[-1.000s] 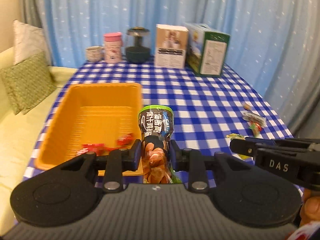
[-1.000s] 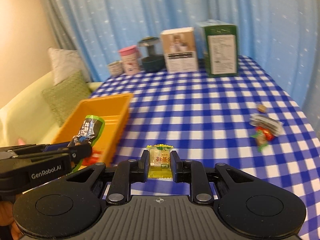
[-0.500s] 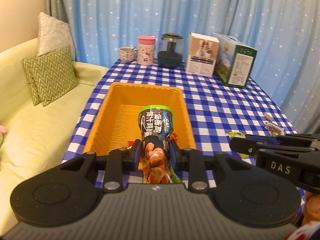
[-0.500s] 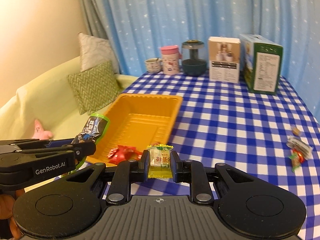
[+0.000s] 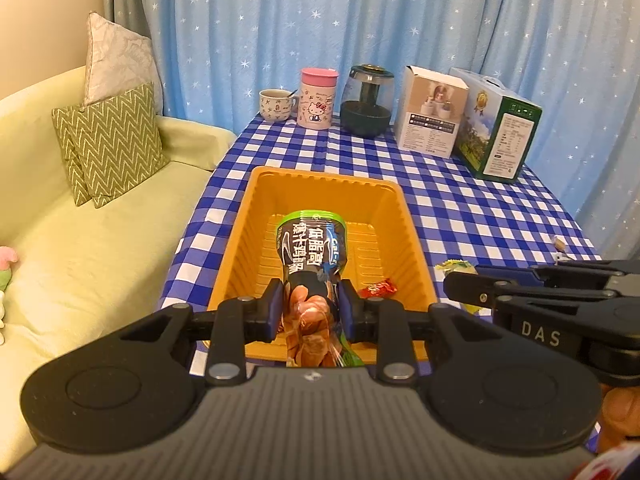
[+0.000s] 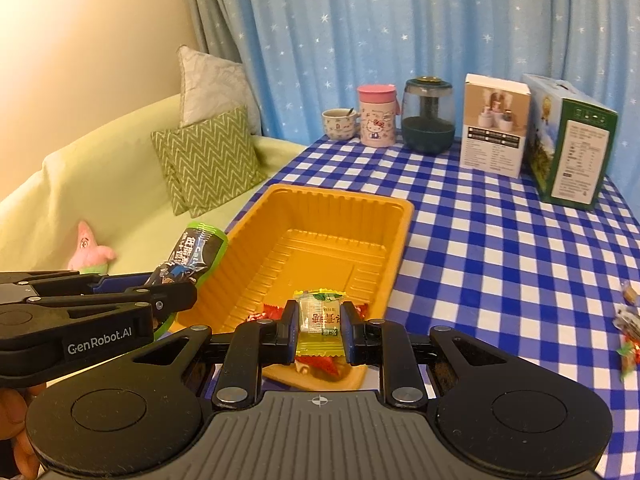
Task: Organize snacks
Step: 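Open both tools to drop the snacks into the tray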
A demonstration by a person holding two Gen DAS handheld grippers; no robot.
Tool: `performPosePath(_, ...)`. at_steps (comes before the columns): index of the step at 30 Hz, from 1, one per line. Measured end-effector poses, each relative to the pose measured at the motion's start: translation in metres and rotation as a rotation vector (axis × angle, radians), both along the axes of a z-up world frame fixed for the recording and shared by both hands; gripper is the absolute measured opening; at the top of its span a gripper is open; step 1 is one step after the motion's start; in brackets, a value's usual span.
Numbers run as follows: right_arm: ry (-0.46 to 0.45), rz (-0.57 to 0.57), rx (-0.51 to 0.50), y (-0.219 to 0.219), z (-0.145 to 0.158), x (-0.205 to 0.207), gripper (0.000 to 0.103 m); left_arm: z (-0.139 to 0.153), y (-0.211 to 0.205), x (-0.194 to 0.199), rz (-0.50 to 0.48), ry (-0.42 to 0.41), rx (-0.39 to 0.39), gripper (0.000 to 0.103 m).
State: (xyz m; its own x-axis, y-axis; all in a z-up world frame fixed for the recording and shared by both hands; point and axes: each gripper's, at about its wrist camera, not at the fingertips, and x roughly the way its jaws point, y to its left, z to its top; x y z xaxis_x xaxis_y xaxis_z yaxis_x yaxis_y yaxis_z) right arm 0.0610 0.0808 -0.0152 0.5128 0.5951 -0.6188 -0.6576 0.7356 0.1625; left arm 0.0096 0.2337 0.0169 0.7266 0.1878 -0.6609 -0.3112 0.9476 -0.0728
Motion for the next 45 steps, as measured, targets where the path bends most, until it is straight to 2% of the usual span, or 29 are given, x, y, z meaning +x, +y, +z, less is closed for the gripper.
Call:
performPosePath(16, 0.038, 0.003, -0.023, 0.044, -0.031, 0.051, 0.022, -0.036, 0.048, 0.048, 0.007, 0.057, -0.014, 0.026)
performPosePath(25, 0.058, -0.002, -0.027, 0.051, -0.041, 0.066, 0.022, -0.052, 0.052, 0.064, -0.009, 0.075, -0.026, 0.026)
performPosePath(26, 0.060, -0.003, -0.027, 0.051, -0.042, 0.067, 0.022, -0.055, 0.052, 0.066, -0.014, 0.081, -0.028, 0.027)
performPosePath(27, 0.063, -0.004, -0.027, 0.051, -0.043, 0.068, 0.022, -0.056, 0.053, 0.067, -0.017, 0.084, -0.025, 0.032)
performPosePath(28, 0.064, -0.003, -0.026, 0.052, -0.043, 0.068, 0.022, -0.058, 0.053, 0.067, -0.015, 0.088, -0.016, 0.035)
performPosePath(45, 0.067, 0.003, -0.004, 0.054, -0.039, 0.058, 0.022, -0.049, 0.048, 0.039, 0.017, 0.073, -0.008, 0.037)
